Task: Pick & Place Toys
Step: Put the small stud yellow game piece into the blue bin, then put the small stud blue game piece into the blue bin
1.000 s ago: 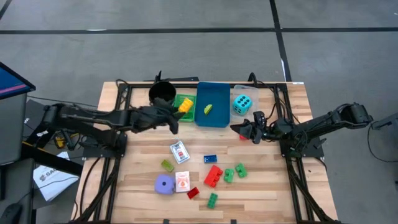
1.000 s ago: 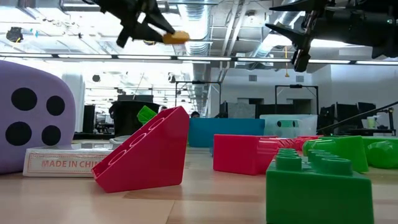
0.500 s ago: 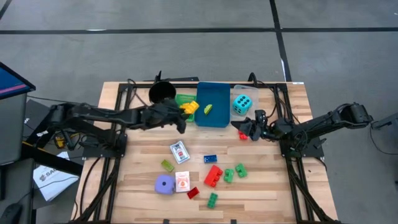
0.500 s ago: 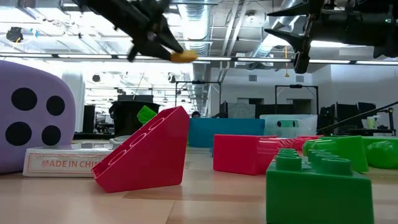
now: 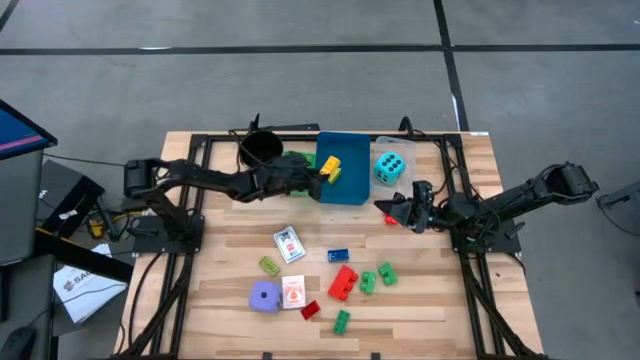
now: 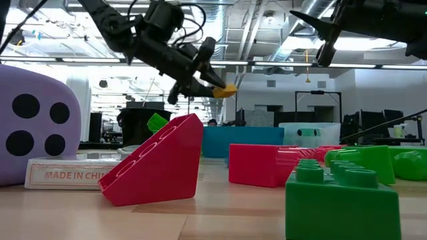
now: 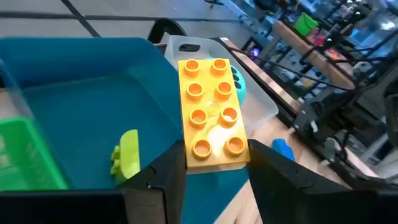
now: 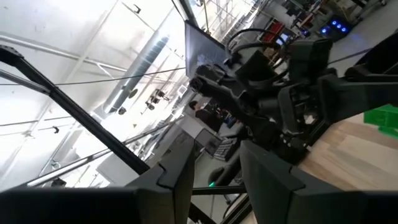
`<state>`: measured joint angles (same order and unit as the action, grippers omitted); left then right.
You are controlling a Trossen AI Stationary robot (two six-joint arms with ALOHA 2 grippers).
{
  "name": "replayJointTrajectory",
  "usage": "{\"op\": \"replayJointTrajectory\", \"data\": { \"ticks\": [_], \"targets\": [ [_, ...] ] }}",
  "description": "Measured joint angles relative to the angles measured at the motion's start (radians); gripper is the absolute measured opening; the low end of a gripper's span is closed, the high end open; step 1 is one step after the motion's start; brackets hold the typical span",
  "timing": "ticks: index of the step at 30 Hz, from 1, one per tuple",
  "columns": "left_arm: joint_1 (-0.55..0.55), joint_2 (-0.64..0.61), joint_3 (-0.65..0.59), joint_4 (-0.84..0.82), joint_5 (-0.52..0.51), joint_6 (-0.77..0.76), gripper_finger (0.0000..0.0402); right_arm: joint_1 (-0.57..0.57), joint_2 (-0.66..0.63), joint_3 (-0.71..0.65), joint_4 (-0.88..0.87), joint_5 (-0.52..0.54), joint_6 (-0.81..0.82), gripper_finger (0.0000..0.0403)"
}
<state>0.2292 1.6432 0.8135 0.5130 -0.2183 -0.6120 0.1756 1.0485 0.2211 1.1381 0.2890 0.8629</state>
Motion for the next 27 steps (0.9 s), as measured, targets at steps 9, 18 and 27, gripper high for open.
{"op": "replayJointTrajectory", "data": {
  "ticks": [9,18,27],
  "targets": [
    [-0.006,0.040,0.001,0.219,0.041,-0.073,0.0216,-0.001,0.000,0.000,0.000,-0.038,-0.007,0.0125],
    [-0.005,0.033,0.001,0.240,0.107,-0.264,0.0270,0.001,0.000,0.000,-0.001,-0.132,-0.007,0.0125],
    [-0.083,-0.106,0.000,0.238,0.243,-0.227,0.0250,-0.001,0.000,0.000,-0.015,-0.228,-0.009,0.0125]
  ]
}}
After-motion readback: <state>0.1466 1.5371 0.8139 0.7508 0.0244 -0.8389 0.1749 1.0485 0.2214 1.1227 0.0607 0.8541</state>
